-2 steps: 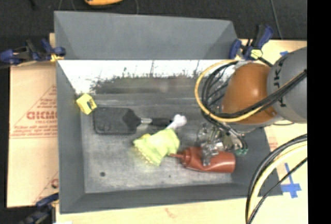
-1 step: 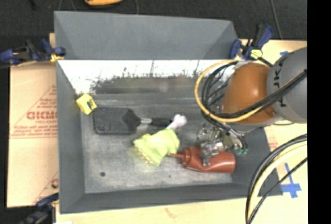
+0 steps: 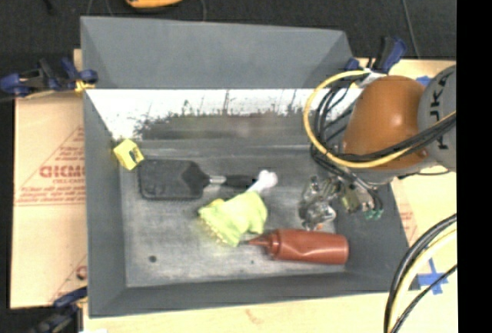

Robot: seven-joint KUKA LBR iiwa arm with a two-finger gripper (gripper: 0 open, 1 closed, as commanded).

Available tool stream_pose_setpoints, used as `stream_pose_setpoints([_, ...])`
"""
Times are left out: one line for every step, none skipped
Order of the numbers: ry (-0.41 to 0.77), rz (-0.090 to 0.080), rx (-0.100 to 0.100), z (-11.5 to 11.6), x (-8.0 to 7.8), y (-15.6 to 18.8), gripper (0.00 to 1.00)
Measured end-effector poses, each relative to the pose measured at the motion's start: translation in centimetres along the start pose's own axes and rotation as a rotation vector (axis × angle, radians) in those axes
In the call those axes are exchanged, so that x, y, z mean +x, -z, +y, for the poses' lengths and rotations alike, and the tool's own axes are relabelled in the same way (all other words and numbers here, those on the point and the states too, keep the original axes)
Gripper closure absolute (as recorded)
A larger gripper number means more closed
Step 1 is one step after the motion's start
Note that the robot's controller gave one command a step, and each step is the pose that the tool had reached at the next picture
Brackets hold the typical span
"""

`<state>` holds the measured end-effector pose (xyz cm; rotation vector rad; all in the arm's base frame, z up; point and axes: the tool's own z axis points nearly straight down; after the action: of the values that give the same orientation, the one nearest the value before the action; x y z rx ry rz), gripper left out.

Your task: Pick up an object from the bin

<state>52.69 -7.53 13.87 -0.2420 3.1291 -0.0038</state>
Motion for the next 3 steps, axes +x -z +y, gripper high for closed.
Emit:
stream_pose_setpoints([-0.019,0.002,-0.002,0.6,1.1,4.8,1.0])
stream_pose_setpoints([-0.02,0.004,-0.003,-0.2,1.3,10.6,1.0])
stream_pose_setpoints([-0.009,0.003,-0.004,1.3,2.3,-1.0,0.0])
